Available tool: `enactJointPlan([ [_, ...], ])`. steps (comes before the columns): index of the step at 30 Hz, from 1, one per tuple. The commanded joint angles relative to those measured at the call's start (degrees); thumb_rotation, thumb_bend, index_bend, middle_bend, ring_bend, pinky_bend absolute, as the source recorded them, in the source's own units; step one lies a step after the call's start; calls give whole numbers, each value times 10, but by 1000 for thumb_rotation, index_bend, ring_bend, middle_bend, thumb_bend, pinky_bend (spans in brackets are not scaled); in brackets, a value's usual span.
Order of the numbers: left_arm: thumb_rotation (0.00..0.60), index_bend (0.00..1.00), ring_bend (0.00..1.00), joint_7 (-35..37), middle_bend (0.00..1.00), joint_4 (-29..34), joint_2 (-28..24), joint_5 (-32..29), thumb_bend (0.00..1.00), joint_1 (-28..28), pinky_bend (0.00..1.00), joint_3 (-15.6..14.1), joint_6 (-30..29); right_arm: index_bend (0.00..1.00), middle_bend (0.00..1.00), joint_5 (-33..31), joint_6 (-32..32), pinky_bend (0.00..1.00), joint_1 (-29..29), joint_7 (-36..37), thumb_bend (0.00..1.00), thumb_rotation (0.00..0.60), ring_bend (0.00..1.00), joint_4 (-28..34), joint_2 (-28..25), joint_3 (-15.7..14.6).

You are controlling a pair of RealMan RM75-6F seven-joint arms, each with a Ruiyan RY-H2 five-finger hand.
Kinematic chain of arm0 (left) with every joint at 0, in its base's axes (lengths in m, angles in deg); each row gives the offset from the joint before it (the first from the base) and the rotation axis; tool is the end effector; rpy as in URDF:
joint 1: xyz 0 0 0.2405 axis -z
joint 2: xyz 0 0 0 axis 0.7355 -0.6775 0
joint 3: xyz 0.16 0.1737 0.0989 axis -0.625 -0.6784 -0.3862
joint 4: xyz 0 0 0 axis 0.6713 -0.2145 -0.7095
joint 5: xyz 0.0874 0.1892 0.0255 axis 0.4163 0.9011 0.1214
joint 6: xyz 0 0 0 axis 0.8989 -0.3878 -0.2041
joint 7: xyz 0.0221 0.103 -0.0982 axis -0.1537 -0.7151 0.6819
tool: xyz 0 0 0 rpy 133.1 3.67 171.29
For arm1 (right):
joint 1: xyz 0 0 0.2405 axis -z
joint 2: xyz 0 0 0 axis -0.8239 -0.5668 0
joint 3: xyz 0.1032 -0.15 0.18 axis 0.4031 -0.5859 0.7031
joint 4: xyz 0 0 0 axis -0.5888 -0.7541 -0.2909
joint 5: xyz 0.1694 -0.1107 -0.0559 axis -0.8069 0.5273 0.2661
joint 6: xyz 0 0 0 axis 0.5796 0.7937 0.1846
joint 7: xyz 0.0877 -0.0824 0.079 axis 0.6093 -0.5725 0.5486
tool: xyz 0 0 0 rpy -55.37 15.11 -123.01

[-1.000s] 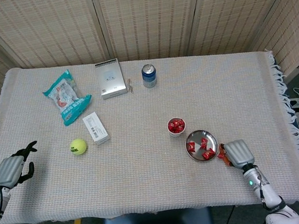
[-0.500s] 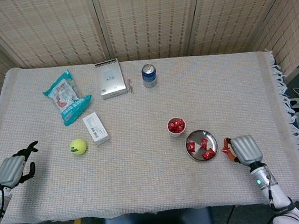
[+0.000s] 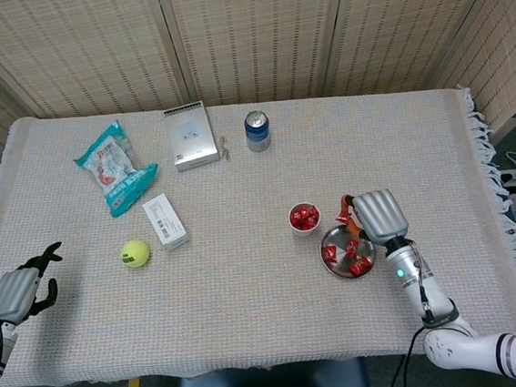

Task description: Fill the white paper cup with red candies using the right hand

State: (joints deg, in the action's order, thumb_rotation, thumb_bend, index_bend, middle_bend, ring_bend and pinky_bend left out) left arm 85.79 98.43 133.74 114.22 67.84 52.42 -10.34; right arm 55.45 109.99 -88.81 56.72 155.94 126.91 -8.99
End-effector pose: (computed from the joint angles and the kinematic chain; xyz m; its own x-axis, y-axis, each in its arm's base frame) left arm -0.3484 0.2740 0.1421 0.3562 0.2574 0.8983 0.9323 -0.0335 -0.3601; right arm -0.1807 -0.3351 0.0427 0.4641 -0.1516 0.8727 -0.8769 -0.2179 0.4285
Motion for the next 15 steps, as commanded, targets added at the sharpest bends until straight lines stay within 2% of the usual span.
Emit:
enactJointPlan([
  [1,600,0,193,3,215,-1,-1,1,683,0,325,0,0,592,837,-51,-13,1000,-39,-47,463,600,855,-1,25,23],
  [15,600,0,193,13,215,-5,-2,1,680,0,326,1,0,578,837,-127,-11,1000,-104,-110,464,600,855,-38,70,21],
])
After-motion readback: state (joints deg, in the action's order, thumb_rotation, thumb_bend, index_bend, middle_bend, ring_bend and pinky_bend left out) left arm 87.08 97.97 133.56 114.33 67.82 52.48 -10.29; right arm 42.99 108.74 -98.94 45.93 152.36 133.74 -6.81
